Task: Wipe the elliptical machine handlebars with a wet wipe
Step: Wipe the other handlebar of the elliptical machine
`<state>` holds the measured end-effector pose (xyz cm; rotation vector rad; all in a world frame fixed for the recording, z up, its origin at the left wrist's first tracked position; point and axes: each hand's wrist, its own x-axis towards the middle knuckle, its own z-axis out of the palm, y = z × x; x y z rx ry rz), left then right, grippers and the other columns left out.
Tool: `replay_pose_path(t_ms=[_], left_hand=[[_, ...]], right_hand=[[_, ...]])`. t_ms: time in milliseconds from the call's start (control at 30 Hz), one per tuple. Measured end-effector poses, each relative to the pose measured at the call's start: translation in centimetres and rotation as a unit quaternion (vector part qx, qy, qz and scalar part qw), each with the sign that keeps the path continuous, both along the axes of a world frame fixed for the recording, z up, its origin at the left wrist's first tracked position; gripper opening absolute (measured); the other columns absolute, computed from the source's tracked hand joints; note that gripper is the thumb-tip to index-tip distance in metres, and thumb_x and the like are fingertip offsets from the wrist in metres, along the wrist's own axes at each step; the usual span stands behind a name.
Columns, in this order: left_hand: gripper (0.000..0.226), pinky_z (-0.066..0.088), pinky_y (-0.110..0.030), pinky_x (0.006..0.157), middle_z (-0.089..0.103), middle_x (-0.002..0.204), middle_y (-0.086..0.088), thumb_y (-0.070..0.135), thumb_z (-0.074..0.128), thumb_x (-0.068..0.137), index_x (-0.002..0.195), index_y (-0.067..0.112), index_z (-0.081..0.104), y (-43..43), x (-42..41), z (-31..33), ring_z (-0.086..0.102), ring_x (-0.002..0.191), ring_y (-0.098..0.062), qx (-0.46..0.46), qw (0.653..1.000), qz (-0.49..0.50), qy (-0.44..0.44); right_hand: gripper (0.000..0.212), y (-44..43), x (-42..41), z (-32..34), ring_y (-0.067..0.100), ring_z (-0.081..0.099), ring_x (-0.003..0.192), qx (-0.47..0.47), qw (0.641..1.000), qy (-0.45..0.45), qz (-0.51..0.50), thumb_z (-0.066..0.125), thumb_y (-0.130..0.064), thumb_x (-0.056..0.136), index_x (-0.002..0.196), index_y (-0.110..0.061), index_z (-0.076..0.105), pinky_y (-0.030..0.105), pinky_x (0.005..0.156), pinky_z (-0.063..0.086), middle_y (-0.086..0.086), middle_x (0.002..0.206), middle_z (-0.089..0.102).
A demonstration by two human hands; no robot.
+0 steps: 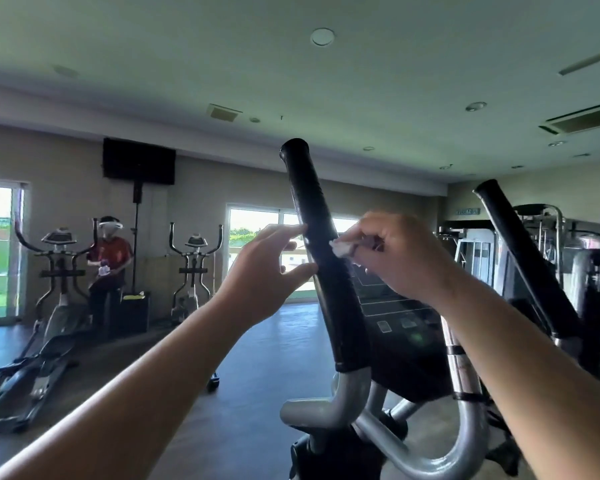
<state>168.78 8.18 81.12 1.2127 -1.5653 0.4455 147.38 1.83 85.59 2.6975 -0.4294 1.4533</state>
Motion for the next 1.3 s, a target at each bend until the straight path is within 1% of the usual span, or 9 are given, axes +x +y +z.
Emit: replay_pose_path(t_ms=[200, 367, 533, 633, 733, 933, 1067, 1200, 1300], left_hand=[[0.06, 0.06, -0.03, 0.085, 0.057, 0.13, 0.013, 0.027, 0.081, 0.085, 0.141, 0.029, 0.058, -0.7, 0.7, -0.4, 0.061, 0.112, 0.001, -0.005, 0.998, -0.057, 0.035], [0.063, 0.062, -0.033, 0.081, 0.057, 0.131, 0.011, 0.023, 0.083, 0.083, 0.14, 0.028, 0.058, -1.7, 1.2, -1.4, 0.063, 0.109, 0.001, -0.02, 0.992, -0.112, 0.054], [0.066, 0.062, -0.039, 0.084, 0.054, 0.132, 0.01, 0.016, 0.084, 0.081, 0.14, 0.028, 0.058, -1.9, 1.4, -1.8, 0.065, 0.108, -0.005, -0.015, 0.983, -0.166, 0.076], [0.073, 0.061, -0.034, 0.082, 0.052, 0.14, 0.009, 0.017, 0.084, 0.082, 0.147, 0.025, 0.052, -1.6, 1.3, -2.4, 0.063, 0.11, -0.005, -0.006, 0.981, -0.181, 0.071], [0.081, 0.06, -0.03, 0.083, 0.048, 0.146, 0.012, 0.019, 0.085, 0.08, 0.151, 0.026, 0.047, -1.3, 1.4, -3.1, 0.062, 0.111, -0.002, 0.005, 0.982, -0.181, 0.053], [0.081, 0.058, -0.025, 0.085, 0.049, 0.144, 0.011, 0.021, 0.087, 0.079, 0.15, 0.027, 0.048, -0.5, 0.4, -3.1, 0.063, 0.107, -0.001, 0.014, 0.982, -0.172, 0.07], [0.081, 0.049, -0.005, 0.08, 0.049, 0.141, 0.015, 0.025, 0.087, 0.078, 0.148, 0.027, 0.048, 0.1, -0.4, -3.3, 0.059, 0.1, 0.01, 0.016, 0.988, -0.142, 0.053], [0.08, 0.054, -0.023, 0.091, 0.051, 0.144, 0.012, 0.03, 0.087, 0.078, 0.148, 0.026, 0.05, 1.0, -0.8, -3.4, 0.062, 0.108, -0.001, 0.026, 0.995, -0.095, 0.022], [0.077, 0.047, -0.01, 0.089, 0.054, 0.141, 0.01, 0.031, 0.087, 0.078, 0.146, 0.027, 0.051, 1.4, -1.5, -3.4, 0.064, 0.11, -0.004, 0.033, 0.997, -0.062, 0.019]], right_hand=[[0.012, 1.6, 3.6, 3.5, 0.015, 0.067, 0.082, -0.108, 0.99, 0.056, -0.077, 0.074, -0.015, 0.088, 0.098, -0.013, 0.08, 0.036, 0.079, 0.057, 0.002, 0.092, 0.072], [0.018, 4.5, 1.5, -0.1, -0.01, 0.053, 0.074, -0.094, 0.979, 0.128, -0.125, 0.067, -0.026, 0.088, 0.097, -0.016, 0.078, 0.008, 0.069, 0.045, -0.006, 0.09, 0.068], [0.016, 3.7, 4.1, 1.9, -0.012, 0.049, 0.074, -0.111, 0.976, 0.086, -0.166, 0.074, -0.009, 0.088, 0.103, -0.012, 0.079, 0.007, 0.071, 0.039, 0.0, 0.093, 0.069], [0.015, 5.0, 3.2, -1.0, -0.001, 0.057, 0.077, -0.085, 0.973, 0.09, -0.193, 0.075, -0.012, 0.088, 0.101, -0.017, 0.08, 0.018, 0.074, 0.048, -0.006, 0.092, 0.065], [0.016, 7.2, 0.8, -4.8, -0.003, 0.059, 0.082, -0.046, 0.97, 0.128, -0.203, 0.077, -0.018, 0.088, 0.103, -0.019, 0.08, 0.01, 0.077, 0.044, -0.015, 0.092, 0.06], [0.014, 5.4, 1.7, -1.7, -0.02, 0.054, 0.074, -0.094, 0.982, 0.013, -0.161, 0.076, -0.015, 0.087, 0.1, -0.011, 0.079, -0.002, 0.063, 0.038, -0.008, 0.091, 0.066], [0.019, 4.9, -0.3, -4.4, -0.011, 0.058, 0.074, -0.012, 0.989, 0.01, -0.149, 0.067, -0.033, 0.091, 0.098, -0.018, 0.078, 0.006, 0.063, 0.042, -0.013, 0.087, 0.065], [0.011, 3.9, -2.4, -4.8, -0.001, 0.063, 0.071, 0.063, 0.994, 0.012, -0.093, 0.072, -0.036, 0.087, 0.094, -0.028, 0.078, 0.015, 0.063, 0.047, -0.013, 0.083, 0.069], [0.018, 1.3, -1.1, -2.5, 0.005, 0.067, 0.064, 0.054, 0.994, -0.072, -0.053, 0.075, -0.031, 0.089, 0.101, -0.019, 0.078, 0.028, 0.062, 0.056, -0.006, 0.082, 0.075]])
